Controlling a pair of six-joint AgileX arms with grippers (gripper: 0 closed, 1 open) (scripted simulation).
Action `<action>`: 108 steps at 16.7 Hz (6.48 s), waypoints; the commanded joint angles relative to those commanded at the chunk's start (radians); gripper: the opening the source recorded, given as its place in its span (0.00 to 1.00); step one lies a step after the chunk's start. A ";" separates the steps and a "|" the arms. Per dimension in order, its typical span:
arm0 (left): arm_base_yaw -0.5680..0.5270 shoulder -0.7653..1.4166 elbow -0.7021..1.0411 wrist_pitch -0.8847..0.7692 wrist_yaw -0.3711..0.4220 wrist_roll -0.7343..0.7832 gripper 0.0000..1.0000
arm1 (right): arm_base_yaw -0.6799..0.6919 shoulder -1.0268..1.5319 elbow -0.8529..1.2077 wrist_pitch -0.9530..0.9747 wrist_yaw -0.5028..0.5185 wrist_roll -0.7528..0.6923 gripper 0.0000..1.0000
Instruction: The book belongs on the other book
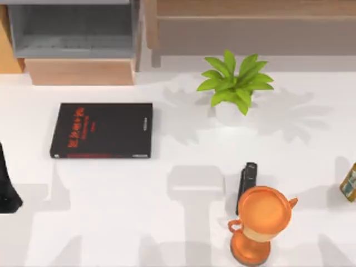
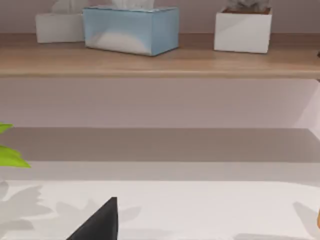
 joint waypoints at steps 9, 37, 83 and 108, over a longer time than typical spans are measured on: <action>-0.057 0.297 0.244 0.120 -0.049 -0.002 1.00 | 0.000 0.000 0.000 0.000 0.000 0.000 1.00; -0.279 1.947 1.319 0.628 -0.241 -0.007 1.00 | 0.000 0.000 0.000 0.000 0.000 0.000 1.00; -0.284 1.890 1.363 0.556 -0.250 0.101 0.00 | 0.000 0.000 0.000 0.000 0.000 0.000 1.00; -0.506 1.653 0.534 0.555 -0.394 1.335 0.00 | 0.000 0.000 0.000 0.000 0.000 0.000 1.00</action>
